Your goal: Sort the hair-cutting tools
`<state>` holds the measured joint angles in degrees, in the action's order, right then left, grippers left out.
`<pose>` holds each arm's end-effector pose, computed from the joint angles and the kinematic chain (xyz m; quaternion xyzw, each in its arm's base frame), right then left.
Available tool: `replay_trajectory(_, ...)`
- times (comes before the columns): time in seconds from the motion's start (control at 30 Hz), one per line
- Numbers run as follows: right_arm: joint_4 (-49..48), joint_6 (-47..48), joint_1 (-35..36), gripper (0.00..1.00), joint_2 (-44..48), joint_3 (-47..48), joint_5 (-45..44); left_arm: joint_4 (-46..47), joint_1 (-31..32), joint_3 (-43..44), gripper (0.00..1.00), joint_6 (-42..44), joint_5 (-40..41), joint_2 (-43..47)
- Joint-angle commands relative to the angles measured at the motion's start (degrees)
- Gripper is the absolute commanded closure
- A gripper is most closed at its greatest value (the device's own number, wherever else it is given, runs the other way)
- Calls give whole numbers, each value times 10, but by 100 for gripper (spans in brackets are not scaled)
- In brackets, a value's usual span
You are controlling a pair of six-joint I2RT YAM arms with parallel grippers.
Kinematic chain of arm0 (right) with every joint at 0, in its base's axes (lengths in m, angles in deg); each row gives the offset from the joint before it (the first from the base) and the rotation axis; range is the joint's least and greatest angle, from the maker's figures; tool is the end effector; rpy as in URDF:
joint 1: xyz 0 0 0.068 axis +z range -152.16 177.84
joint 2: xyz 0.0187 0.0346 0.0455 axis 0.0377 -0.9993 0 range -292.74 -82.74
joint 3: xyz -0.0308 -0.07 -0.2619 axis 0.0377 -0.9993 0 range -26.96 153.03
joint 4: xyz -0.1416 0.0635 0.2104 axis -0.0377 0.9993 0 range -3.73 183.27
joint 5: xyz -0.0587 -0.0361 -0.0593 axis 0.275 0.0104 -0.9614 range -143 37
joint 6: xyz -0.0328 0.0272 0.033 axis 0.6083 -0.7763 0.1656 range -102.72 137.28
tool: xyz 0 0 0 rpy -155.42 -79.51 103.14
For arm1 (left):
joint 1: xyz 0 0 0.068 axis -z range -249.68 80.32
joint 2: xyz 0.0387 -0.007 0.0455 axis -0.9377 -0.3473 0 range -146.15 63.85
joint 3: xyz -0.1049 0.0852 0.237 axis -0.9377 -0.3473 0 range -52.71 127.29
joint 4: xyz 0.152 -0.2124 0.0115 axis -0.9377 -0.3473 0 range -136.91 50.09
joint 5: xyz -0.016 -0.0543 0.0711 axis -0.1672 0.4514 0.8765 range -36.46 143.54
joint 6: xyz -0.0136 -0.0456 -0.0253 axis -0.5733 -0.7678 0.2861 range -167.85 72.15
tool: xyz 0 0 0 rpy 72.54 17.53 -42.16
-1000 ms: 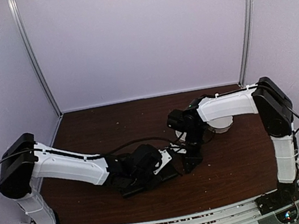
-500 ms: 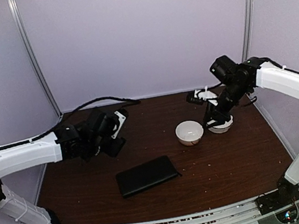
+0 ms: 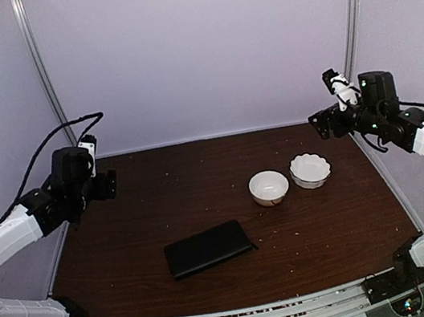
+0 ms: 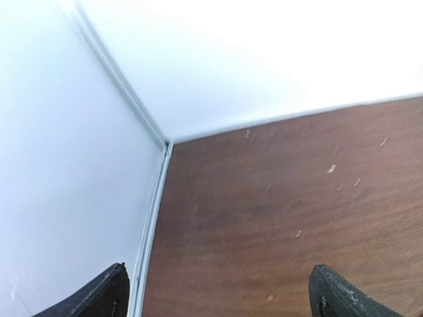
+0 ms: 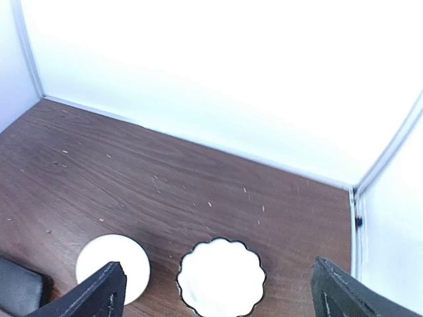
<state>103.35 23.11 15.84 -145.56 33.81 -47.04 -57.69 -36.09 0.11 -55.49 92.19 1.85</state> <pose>0.2364 0.0807 0.3638 -0.1975 0.7899 0.1035 0.5713 0.2107 -0.1133 0.3206 0.0120 0.8227 0.0903 0.5611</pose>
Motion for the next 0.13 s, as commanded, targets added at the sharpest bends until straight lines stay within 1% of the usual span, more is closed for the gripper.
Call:
replay_trajectory(0.0, -104, -35, -2, 0, -9, -64, -56, 62, -21, -26, 2, -31, -40, 4)
replay_trajectory(0.1, -114, -28, -2, 0, -6, -76, -45, 65, -20, -27, 2, -27, -33, -1)
